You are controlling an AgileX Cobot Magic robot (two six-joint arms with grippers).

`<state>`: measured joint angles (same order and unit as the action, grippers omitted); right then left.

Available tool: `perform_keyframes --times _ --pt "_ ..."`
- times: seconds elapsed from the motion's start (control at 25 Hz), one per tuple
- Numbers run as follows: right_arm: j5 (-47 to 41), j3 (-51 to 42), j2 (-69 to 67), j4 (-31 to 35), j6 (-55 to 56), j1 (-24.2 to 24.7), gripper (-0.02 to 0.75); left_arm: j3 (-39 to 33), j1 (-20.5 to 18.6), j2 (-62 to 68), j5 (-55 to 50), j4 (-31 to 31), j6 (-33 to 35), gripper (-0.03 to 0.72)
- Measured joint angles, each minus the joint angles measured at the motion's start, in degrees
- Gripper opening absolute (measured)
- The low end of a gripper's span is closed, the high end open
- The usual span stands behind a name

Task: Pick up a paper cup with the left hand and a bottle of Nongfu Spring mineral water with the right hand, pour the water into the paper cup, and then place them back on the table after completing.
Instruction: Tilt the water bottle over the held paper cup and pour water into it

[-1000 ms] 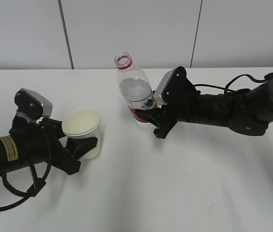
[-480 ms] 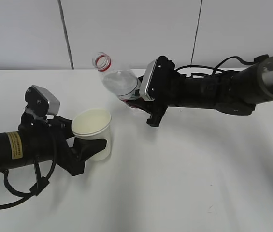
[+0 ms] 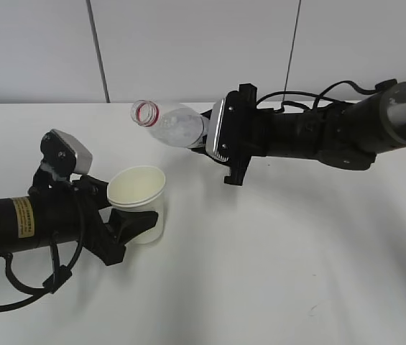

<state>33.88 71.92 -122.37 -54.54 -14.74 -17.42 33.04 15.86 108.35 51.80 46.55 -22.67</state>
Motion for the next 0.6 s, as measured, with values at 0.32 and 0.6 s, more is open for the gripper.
perform_keyframes --times 0.32,0.6 --pt "-0.13 0.00 0.55 5.31 -11.13 0.00 0.422 0.14 0.00 0.00 0.74 0.06 -0.05 0.442" --pt "-0.24 0.25 1.44 7.06 -18.30 0.00 0.419 0.14 0.00 0.00 0.98 0.12 -0.18 0.442"
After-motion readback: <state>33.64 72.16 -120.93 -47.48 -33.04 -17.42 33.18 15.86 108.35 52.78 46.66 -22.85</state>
